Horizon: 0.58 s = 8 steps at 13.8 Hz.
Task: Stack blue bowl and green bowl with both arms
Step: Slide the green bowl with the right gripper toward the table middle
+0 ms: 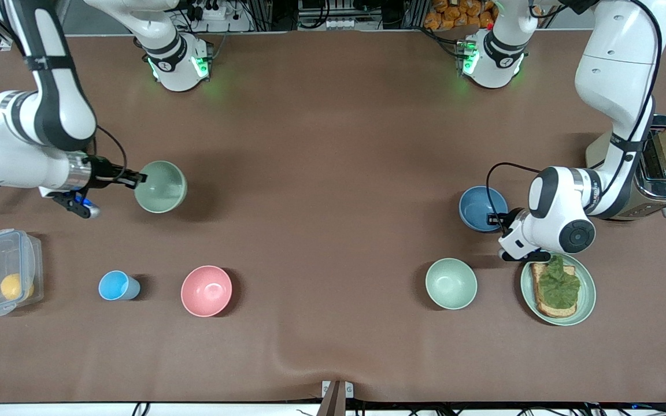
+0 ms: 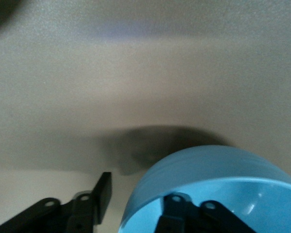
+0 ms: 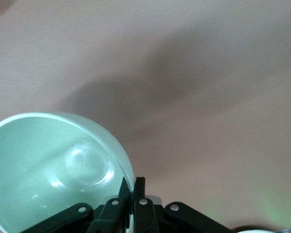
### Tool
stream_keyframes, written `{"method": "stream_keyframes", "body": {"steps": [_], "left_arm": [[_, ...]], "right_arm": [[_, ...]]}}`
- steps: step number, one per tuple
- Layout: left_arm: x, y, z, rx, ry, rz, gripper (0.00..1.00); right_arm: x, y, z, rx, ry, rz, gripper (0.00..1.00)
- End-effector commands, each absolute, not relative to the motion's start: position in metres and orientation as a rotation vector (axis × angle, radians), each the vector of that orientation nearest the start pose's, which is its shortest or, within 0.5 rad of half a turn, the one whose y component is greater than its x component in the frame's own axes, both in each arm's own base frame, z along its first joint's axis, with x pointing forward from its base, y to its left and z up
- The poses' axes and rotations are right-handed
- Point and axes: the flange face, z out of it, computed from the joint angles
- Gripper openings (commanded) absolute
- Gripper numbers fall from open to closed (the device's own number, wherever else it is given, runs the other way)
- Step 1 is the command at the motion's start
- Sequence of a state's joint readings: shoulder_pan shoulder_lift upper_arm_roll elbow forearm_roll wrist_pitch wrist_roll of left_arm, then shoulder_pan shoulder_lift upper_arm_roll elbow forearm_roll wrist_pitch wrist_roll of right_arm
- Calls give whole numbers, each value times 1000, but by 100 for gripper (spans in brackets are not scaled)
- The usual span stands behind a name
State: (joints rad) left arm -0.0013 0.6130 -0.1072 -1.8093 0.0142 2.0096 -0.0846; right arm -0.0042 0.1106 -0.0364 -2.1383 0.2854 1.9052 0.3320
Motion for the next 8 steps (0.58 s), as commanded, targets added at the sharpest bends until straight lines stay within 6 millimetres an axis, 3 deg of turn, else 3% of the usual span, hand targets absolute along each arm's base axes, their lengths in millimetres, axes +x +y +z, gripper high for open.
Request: {"method": "stream_keyframes", "body": {"steps": [1, 3, 8], "left_arm": [[602, -63, 180, -3073, 27, 625, 0], [605, -66, 193, -3079, 35, 591, 0], [604, -83, 276, -3124, 45, 441, 0]], "right_arm": [[517, 54, 352, -2751, 890, 540, 0], [517, 97, 356, -2705, 953, 519, 0], [504, 216, 355, -2694, 1112, 384, 0]]}}
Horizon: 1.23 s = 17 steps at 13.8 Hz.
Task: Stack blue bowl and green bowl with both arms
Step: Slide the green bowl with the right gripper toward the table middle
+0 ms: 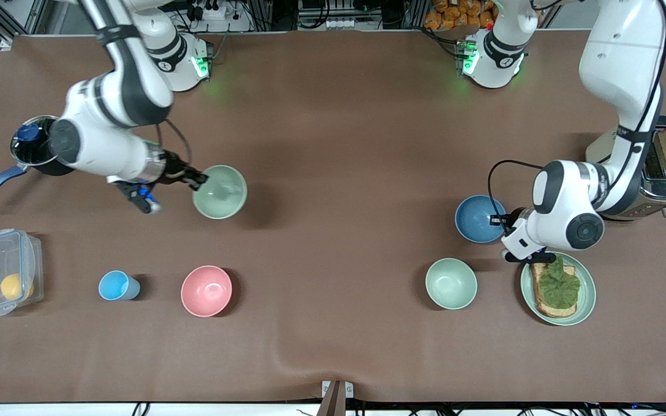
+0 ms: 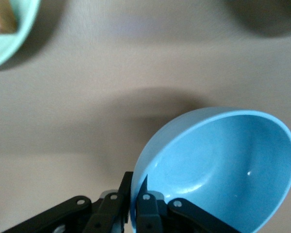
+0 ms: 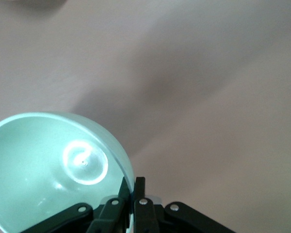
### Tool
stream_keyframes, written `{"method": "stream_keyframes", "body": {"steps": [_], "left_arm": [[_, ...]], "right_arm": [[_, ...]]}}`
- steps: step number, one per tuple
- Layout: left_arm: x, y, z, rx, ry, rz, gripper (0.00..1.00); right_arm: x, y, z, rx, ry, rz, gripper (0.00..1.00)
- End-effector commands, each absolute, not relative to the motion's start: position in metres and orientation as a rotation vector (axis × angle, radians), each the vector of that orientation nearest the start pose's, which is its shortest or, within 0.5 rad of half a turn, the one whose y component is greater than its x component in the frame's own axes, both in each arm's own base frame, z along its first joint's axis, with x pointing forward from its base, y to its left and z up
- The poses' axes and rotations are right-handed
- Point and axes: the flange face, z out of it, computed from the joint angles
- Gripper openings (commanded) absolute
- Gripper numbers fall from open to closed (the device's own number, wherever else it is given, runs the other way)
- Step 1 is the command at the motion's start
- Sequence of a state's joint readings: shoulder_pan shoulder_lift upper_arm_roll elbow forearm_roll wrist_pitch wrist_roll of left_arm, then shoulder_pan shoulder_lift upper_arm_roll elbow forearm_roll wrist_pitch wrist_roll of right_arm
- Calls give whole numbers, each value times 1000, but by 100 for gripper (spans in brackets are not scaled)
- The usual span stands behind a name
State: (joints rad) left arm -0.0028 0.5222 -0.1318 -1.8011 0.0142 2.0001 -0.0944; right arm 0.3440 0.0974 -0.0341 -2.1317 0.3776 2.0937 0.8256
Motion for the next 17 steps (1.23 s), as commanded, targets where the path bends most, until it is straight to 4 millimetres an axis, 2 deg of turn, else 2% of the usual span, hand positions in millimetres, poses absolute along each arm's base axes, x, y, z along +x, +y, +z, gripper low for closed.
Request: {"method": "stream_keyframes", "body": {"steps": [1, 4, 6, 8, 11, 13, 15, 17], "left_arm": [[602, -85, 288, -3129, 32, 443, 0], [596, -99, 314, -3142, 17, 453, 0], [592, -118, 325, -3145, -9, 454, 0], [587, -135, 327, -3143, -29, 461, 0], [582, -161, 330, -3144, -42, 460, 0], [578, -175, 333, -3150, -58, 460, 0], [574, -188, 334, -3169, -81, 477, 0], [573, -191, 334, -3179, -87, 490, 0]], "right_arm": [[498, 241, 355, -2683, 1141, 358, 0], [479, 315, 344, -2663, 1210, 294, 0], [475, 358, 335, -2656, 1270, 286, 0], [474, 394, 323, -2632, 1348, 234, 0], [453, 442, 277, -2645, 1407, 123, 0], [445, 456, 253, -2623, 1458, 73, 0], [442, 466, 251, -2614, 1460, 56, 0], [442, 472, 245, -2607, 1477, 56, 0]]}}
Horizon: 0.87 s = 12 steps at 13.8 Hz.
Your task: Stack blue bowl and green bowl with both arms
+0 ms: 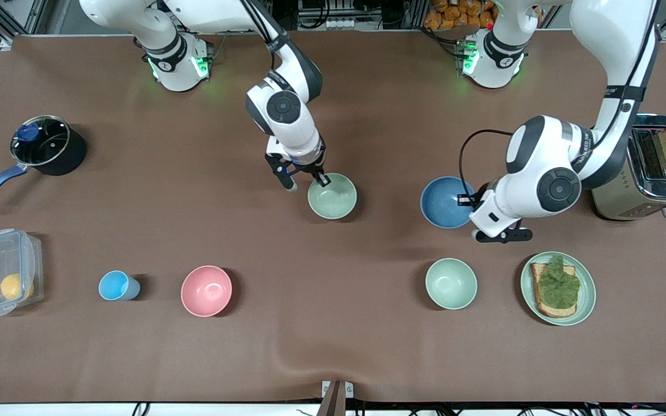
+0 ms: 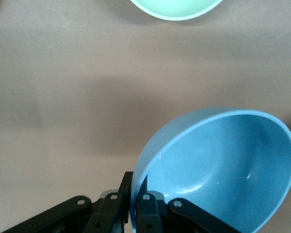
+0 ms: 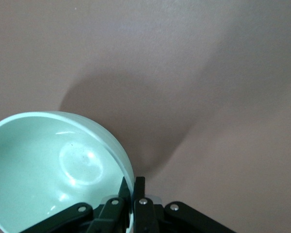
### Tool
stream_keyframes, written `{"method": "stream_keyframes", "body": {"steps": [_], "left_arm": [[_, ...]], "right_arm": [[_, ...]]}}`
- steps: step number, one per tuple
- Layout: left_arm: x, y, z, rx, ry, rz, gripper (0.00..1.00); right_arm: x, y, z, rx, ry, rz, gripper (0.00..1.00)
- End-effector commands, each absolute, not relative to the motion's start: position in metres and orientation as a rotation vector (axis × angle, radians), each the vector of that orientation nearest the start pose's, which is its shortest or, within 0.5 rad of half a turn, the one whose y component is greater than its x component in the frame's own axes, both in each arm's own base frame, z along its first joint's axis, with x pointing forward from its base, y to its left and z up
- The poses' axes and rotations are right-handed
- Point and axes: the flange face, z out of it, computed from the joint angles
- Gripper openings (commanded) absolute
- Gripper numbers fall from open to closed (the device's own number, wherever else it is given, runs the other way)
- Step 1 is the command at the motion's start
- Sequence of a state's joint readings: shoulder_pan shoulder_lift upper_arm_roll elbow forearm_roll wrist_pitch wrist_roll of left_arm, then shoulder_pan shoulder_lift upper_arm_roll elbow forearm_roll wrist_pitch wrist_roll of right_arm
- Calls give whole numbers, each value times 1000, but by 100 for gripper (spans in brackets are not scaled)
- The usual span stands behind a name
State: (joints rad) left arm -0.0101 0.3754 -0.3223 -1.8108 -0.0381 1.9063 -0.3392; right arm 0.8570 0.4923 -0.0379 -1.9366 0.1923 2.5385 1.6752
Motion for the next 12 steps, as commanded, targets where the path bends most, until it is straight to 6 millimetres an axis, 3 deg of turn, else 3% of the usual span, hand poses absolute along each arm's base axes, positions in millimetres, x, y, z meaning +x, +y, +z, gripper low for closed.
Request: {"method": "stream_keyframes", "body": {"steps": [1, 4, 8, 9, 10, 11, 12], "left_arm": [[573, -192, 334, -3180, -86, 491, 0], [573, -192, 334, -3180, -89, 491, 0], [573, -193, 334, -3180, -86, 491, 0], [573, -193, 334, -3180, -86, 491, 0], [573, -193, 334, -3180, -86, 491, 0], [573, -193, 334, -3180, -86, 491, 0], [573, -193, 334, -3179, -96, 491, 0]], "right_arm": [[435, 479, 240, -2615, 1478, 56, 0], [428, 494, 225, -2612, 1489, 46, 0], [428, 497, 224, -2612, 1489, 46, 0], [428, 497, 223, -2613, 1489, 46, 8], [430, 496, 223, -2611, 1491, 45, 57], [431, 495, 223, -2609, 1497, 46, 92], [431, 495, 224, -2610, 1495, 46, 100]]}}
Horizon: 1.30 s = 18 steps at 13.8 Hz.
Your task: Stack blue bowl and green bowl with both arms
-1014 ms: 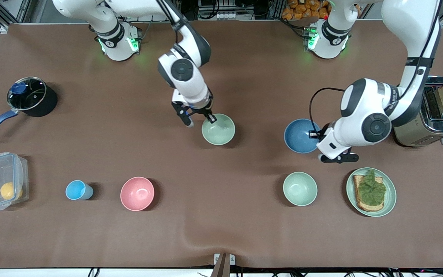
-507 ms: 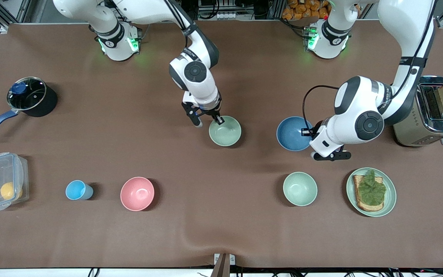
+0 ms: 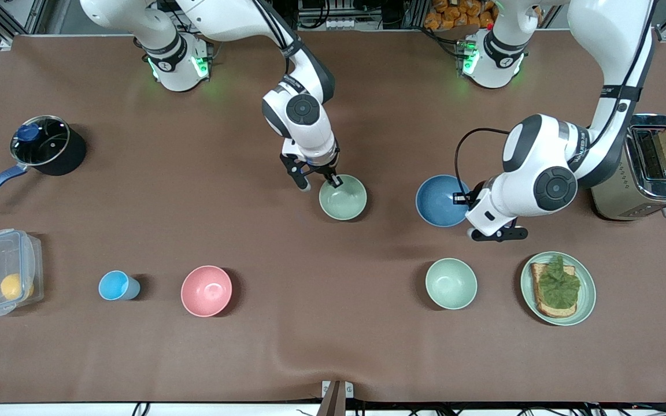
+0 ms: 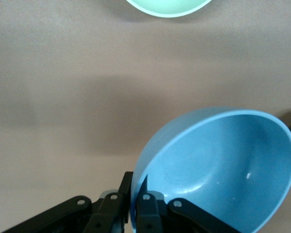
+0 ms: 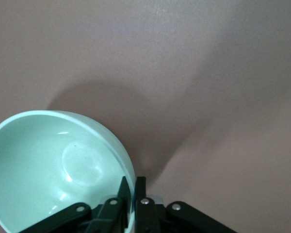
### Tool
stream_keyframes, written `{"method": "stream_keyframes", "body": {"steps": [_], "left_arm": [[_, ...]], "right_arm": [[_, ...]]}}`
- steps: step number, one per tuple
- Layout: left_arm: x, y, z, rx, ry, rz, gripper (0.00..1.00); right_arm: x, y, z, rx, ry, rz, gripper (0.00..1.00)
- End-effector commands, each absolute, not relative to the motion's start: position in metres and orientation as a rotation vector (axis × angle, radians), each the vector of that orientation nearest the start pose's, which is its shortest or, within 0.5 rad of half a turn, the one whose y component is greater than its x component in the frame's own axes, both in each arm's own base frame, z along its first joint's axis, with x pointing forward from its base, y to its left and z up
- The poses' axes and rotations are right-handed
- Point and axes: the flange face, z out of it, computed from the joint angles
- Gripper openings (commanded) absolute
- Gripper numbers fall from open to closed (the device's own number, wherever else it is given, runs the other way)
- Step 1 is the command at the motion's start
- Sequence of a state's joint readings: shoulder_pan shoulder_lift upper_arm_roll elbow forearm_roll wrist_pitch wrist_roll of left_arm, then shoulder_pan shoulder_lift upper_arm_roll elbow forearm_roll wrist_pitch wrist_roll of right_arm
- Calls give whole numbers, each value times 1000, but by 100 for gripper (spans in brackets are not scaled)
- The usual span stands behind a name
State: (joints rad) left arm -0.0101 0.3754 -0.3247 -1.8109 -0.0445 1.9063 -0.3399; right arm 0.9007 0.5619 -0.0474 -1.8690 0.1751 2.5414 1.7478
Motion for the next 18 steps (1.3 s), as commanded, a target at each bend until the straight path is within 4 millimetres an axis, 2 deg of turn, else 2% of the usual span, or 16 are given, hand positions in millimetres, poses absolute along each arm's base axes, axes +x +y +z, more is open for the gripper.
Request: {"method": "stream_keyframes", "body": {"steps": [1, 5, 7, 8, 10, 13, 16, 18], "left_arm": [[572, -194, 334, -3178, -103, 491, 0], [570, -201, 335, -3177, -111, 493, 0], [570, -203, 336, -3177, -120, 492, 0], [568, -208, 336, -3179, -134, 497, 0], [568, -225, 345, -3227, -211, 512, 0], [558, -254, 343, -3227, -279, 546, 0], [547, -273, 340, -3211, -293, 568, 0], [541, -286, 333, -3214, -292, 581, 0]], "right_arm": [[434, 492, 225, -2606, 1501, 46, 100], [457, 477, 251, -2578, 1555, 71, 100], [483, 448, 267, -2547, 1643, 125, 100], [484, 447, 271, -2544, 1651, 156, 100], [499, 429, 271, -2529, 1645, 207, 100], [513, 408, 257, -2514, 1581, 335, 100], [526, 388, 234, -2472, 1607, 390, 100], [525, 391, 220, -2436, 1605, 375, 100]]}}
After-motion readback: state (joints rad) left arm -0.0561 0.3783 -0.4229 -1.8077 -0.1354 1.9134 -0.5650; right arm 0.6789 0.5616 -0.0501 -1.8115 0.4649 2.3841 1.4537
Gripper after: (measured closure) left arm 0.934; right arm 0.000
